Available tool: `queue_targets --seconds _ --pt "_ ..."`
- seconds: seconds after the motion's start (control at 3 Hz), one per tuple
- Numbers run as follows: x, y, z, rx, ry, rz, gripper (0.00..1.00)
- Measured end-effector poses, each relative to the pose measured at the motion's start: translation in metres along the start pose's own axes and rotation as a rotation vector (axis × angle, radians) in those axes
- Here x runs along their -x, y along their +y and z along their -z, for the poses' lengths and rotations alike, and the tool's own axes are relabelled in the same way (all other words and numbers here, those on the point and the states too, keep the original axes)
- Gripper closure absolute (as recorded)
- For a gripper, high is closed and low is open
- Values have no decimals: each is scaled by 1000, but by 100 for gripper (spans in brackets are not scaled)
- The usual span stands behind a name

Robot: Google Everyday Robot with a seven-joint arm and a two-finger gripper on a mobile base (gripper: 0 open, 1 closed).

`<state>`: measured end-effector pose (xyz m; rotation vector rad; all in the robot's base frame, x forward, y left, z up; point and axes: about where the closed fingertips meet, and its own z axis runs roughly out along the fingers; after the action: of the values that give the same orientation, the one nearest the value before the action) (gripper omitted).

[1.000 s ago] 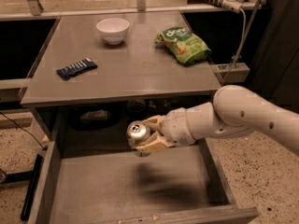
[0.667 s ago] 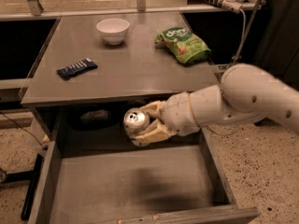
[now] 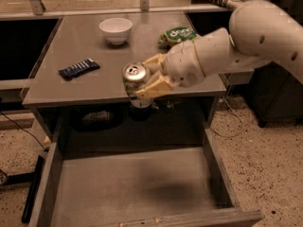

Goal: Pick 7up can from top drawer and place on counter

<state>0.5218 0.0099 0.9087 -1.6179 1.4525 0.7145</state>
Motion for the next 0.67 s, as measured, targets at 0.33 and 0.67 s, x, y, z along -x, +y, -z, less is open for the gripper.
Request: queue_targets --seconds 0.33,0.67 --pt "12 -52 2 16 -73 -59 100" --pt "20 -105 5 -9 -151 -93 100"
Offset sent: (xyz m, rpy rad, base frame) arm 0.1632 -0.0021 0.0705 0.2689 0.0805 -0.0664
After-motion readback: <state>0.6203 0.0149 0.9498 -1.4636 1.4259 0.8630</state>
